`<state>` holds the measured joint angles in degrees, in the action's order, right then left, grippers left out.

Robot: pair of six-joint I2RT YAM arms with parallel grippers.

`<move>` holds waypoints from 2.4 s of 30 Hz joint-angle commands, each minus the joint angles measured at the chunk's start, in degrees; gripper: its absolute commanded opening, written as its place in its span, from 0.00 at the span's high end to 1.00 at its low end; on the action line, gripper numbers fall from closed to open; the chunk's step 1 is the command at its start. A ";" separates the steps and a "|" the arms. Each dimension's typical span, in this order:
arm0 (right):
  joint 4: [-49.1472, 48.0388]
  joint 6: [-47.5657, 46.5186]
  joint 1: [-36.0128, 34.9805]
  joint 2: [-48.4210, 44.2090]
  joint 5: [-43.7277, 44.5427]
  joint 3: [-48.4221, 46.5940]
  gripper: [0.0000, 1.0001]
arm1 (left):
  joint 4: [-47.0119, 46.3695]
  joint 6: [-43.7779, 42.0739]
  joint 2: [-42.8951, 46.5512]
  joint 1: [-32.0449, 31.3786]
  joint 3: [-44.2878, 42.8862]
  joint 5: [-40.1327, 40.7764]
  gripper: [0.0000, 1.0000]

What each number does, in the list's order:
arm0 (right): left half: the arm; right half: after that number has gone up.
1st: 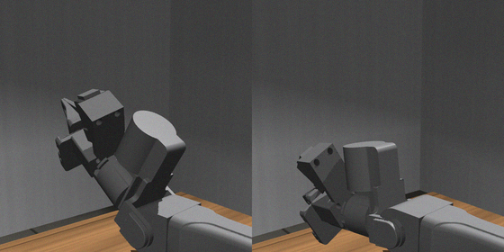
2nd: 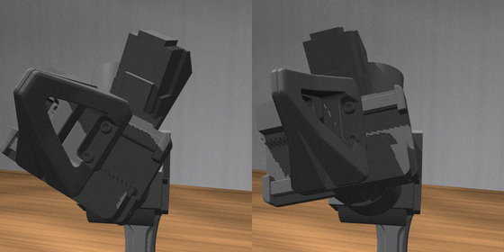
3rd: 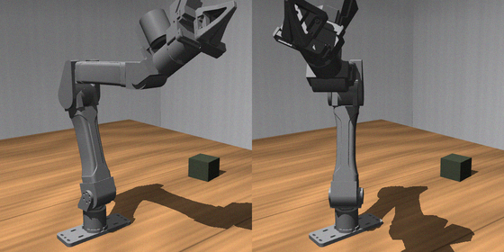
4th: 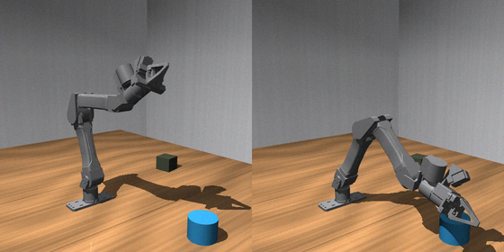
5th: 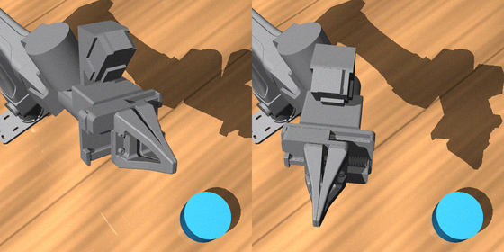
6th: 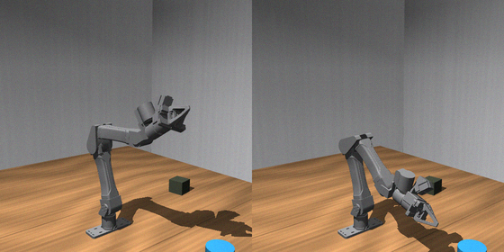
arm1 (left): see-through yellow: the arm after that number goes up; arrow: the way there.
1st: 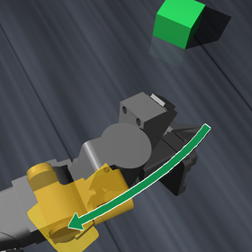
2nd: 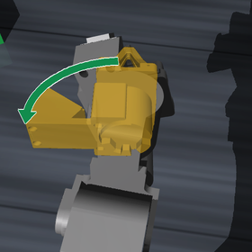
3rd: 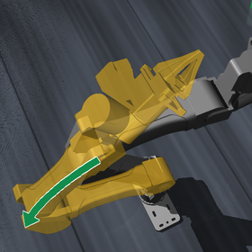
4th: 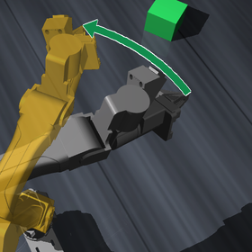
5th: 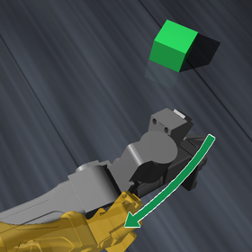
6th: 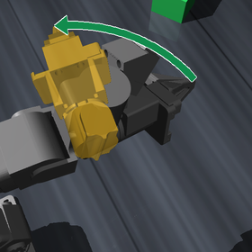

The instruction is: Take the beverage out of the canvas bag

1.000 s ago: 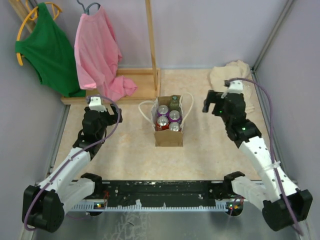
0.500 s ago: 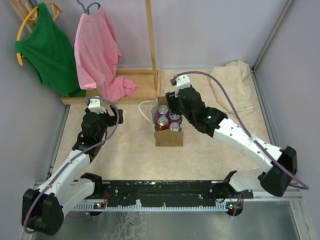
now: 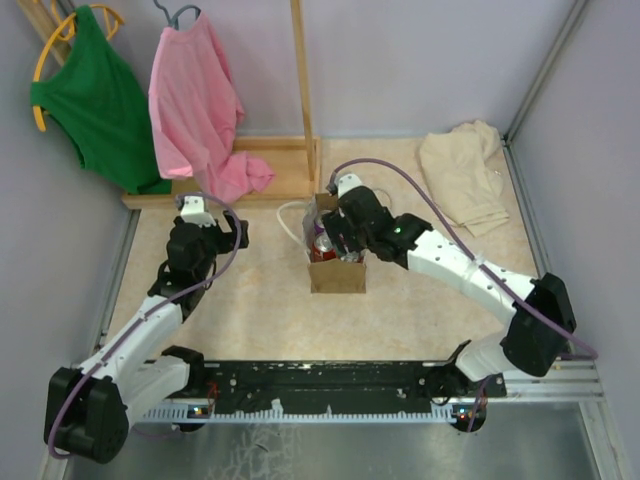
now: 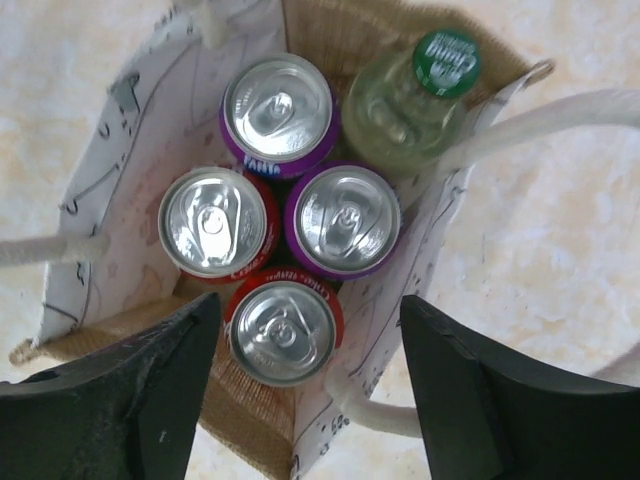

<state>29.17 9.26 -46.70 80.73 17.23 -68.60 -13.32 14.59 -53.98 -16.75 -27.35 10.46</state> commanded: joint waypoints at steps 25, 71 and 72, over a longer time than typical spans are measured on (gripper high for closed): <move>7.55 -0.48 -1.59 6.95 -7.17 4.42 0.22 | -1.54 -0.53 -1.49 -0.30 -1.83 -0.52 0.00; 5.47 -0.01 -1.60 2.20 -1.13 -7.54 1.00 | -1.35 0.26 -0.79 -0.30 -1.24 -0.51 0.00; 5.58 -0.03 -1.57 2.36 -1.19 -7.55 1.00 | -1.38 0.26 -0.81 -0.30 -1.27 -0.48 0.00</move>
<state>38.17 10.20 -47.57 86.00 13.89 -71.33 -13.76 14.57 -55.44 -16.75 -27.40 10.35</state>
